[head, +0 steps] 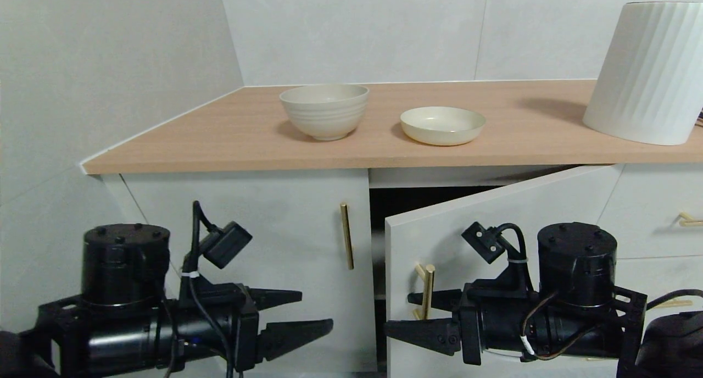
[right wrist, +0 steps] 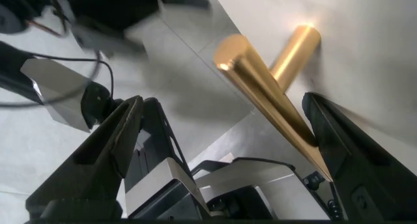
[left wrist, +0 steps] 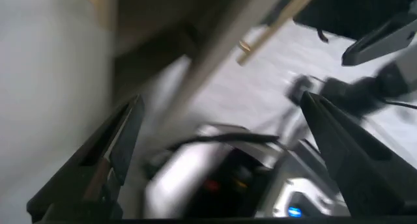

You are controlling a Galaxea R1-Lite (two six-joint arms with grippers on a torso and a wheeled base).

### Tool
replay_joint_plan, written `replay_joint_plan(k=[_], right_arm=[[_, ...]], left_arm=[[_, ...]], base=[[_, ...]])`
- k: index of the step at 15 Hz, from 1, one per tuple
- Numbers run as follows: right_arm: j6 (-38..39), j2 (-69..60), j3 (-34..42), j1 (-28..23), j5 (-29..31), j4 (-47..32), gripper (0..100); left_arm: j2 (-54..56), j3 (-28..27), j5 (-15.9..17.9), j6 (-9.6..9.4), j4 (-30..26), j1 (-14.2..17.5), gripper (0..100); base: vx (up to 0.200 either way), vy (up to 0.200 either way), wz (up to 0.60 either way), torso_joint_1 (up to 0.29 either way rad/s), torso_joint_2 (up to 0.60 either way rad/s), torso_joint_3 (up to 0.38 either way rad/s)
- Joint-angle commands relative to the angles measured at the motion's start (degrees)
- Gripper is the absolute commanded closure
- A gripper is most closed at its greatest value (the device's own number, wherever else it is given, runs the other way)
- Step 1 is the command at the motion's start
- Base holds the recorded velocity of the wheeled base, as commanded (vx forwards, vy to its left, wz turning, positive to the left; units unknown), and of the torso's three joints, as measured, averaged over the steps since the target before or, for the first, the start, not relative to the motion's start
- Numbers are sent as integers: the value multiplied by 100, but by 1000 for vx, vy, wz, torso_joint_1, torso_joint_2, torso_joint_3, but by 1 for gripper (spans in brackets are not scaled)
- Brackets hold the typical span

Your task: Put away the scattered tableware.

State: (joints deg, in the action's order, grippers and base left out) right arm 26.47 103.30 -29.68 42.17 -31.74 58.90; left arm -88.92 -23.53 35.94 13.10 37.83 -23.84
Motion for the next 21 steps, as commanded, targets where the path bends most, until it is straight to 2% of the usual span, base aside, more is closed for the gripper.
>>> replay_joint_plan(k=[1, 2, 5, 6, 8, 10, 12, 14, 18, 21], right_arm=[[-1, 67, -2, 2, 2, 7, 0], [-1, 67, -2, 2, 2, 7, 0], [-1, 67, -2, 2, 2, 7, 0], [-1, 58, -20, 2, 2, 16, 0], [-1, 76, -11, 2, 2, 60, 0], [-1, 85, -2, 2, 2, 68, 0], [-1, 111, 6, 2, 2, 68, 0], [-1, 129, -2, 2, 2, 68, 0], [-1, 181, 6, 2, 2, 86, 0], [-1, 164, 6, 2, 2, 86, 0]], left_arm=[[-679, 50, -17, 254, 331, -279, 0], [-794, 32, -25, 359, 524, -296, 100], [-943, -20, -34, 676, 1192, -296, 100], [-1110, -249, -280, 711, 1605, -270, 100], [-1260, -662, -790, 711, 1754, -279, 100], [-1567, -987, -869, 720, 1772, -252, 100], [-1778, -1013, -843, 693, 1833, -243, 100], [-2226, -1119, -860, 614, 2036, -402, 100], [-2956, -1453, -1528, 641, 2827, -700, 100], [-3123, -1514, -1581, 649, 3169, -920, 100]], base=[[0, 0, 0, 0, 0, 0], [0, 0, 0, 0, 0, 0], [0, 0, 0, 0, 0, 0], [0, 0, 0, 0, 0, 0], [0, 0, 0, 0, 0, 0], [0, 0, 0, 0, 0, 0], [0, 0, 0, 0, 0, 0], [0, 0, 0, 0, 0, 0], [0, 0, 0, 0, 0, 0], [0, 0, 0, 0, 0, 0]])
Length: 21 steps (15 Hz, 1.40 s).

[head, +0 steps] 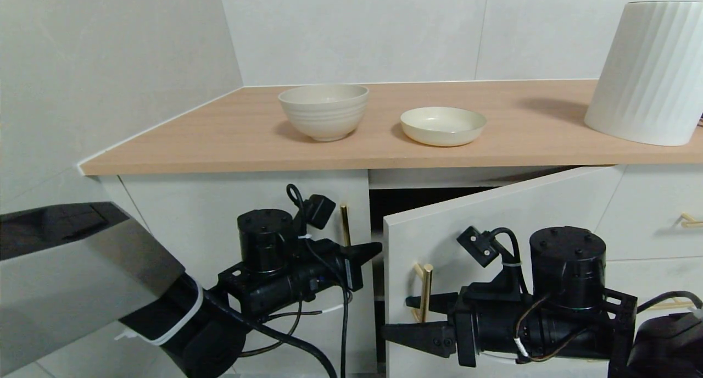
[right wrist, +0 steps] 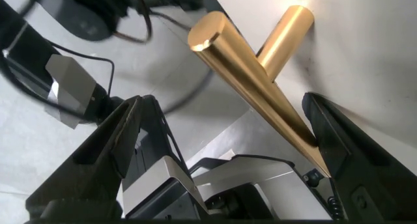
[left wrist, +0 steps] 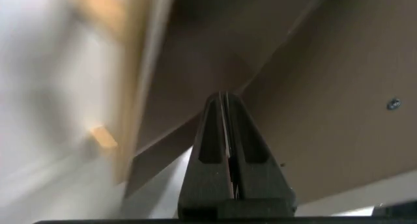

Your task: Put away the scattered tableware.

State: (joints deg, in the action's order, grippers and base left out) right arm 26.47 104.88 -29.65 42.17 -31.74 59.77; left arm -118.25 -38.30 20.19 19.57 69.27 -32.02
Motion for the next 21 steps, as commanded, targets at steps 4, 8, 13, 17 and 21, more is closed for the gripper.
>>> replay_joint_plan(k=[4, 8, 13, 17, 21], right_arm=[[-10, -20, 82, -33, 2, 26, 0], [-80, 7, 469, -209, 46, 1054, 0], [-89, -521, 1145, -622, 125, 1335, 0], [-502, -1013, 2139, -473, 353, 1335, 0], [-616, -1171, 2508, 107, 1162, 1344, 0]], left_arm=[[-304, 16, -15, 3, 614, -383, 100], [-295, 42, -32, 3, 737, -586, 100], [-278, 121, -94, -5, 887, -744, 100], [-260, 218, -173, -14, 1089, -814, 100], [-269, 306, -173, -14, 1089, -876, 100]], base=[[0, 0, 0, 0, 0, 0], [0, 0, 0, 0, 0, 0], [0, 0, 0, 0, 0, 0], [0, 0, 0, 0, 0, 0], [0, 0, 0, 0, 0, 0]])
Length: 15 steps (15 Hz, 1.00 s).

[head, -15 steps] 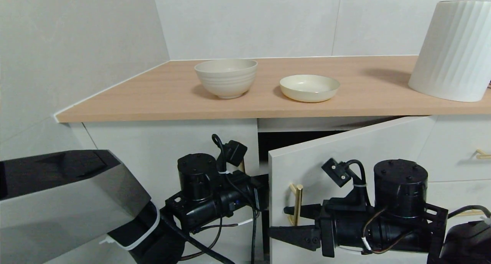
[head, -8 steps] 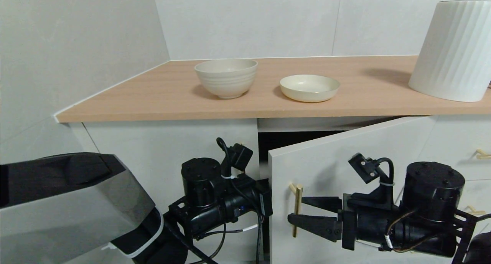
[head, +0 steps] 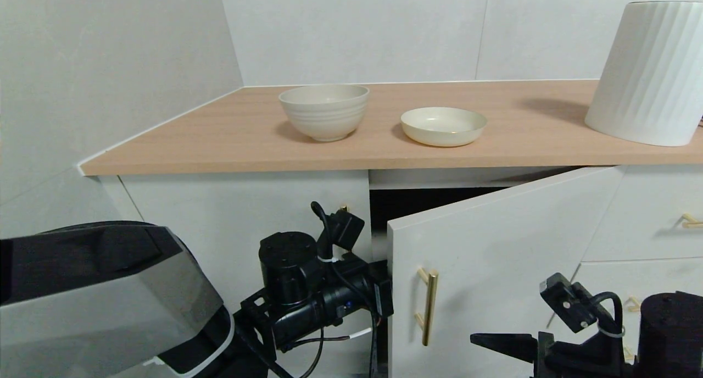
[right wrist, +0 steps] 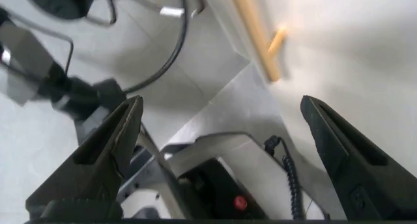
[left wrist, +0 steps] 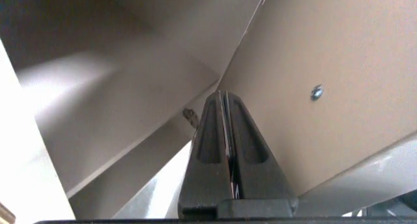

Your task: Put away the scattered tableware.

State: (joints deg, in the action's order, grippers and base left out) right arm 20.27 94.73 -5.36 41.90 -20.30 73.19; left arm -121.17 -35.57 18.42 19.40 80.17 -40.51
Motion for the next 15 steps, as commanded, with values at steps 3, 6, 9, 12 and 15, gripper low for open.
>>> replay_joint_plan(k=[3, 6, 9, 12, 15], right_arm=[[3, -227, 62, 161, 8, 2, 0], [-6, -227, 53, 161, -1, 2, 0], [-6, -236, 62, 257, 8, 2, 0], [-6, -254, 71, 301, 26, 2, 0], [-6, -368, 71, 310, 17, 2, 0]], left_arm=[[6, 68, 4, 20, -1, -106, 100], [15, -55, -5, 91, -36, -106, 100], [-3, -196, 4, 91, -159, -106, 100], [-11, -530, -5, 91, -581, -106, 100], [-20, -626, -5, 91, -634, -106, 100]], base=[[0, 0, 0, 0, 0, 0], [-200, 0, 0, 5, 1, 1], [-200, 0, 0, -1, 2, 4], [0, 0, 0, 0, 0, 0], [0, 0, 0, 0, 0, 0]])
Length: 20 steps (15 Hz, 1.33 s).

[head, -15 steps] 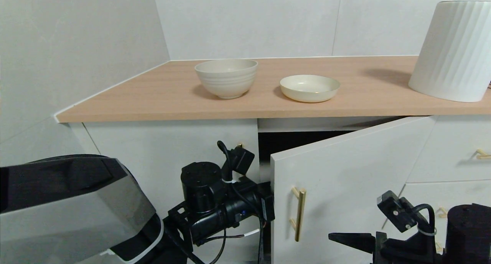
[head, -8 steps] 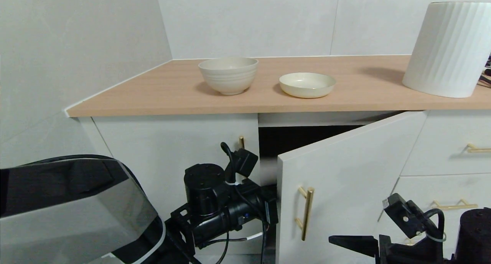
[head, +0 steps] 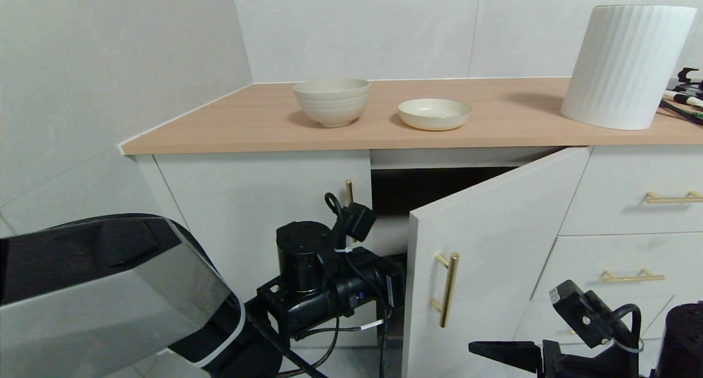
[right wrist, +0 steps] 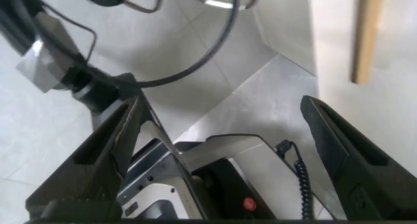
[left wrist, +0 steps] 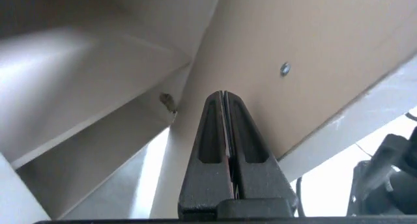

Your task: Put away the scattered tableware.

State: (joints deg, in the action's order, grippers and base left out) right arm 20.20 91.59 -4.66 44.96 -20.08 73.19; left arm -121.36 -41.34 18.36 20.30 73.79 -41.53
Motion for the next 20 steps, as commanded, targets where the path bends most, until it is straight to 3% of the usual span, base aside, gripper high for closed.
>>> replay_joint_plan(k=[1, 3, 9, 15, 19, 20], right_arm=[[2, -53, 0, 4, -5, 2, 0], [2, -53, 0, 22, -5, 2, 0], [2, -53, 0, 110, 4, 11, 0], [2, -97, 0, 118, 4, 2, 0], [10, -291, -27, 373, 4, 2, 0], [10, -466, -27, 531, 21, 2, 0]], left_arm=[[-2, -76, 1, 1, -49, -4, 100], [7, -199, 1, 9, -216, -4, 100], [-63, -560, 10, 9, -523, 5, 100], [-239, -814, 10, 9, -664, 5, 100], [-248, -1140, 1, 1, -1086, -188, 100], [-169, -1271, 1, -8, -1235, -399, 100]], base=[[0, 0, 0, 0, 0, 0], [0, 0, 0, 0, 0, 0], [-200, 0, 0, 4, 2, 4], [0, 0, 0, 0, 0, 0], [0, 0, 0, 0, 0, 0], [0, 0, 0, 0, 0, 0]])
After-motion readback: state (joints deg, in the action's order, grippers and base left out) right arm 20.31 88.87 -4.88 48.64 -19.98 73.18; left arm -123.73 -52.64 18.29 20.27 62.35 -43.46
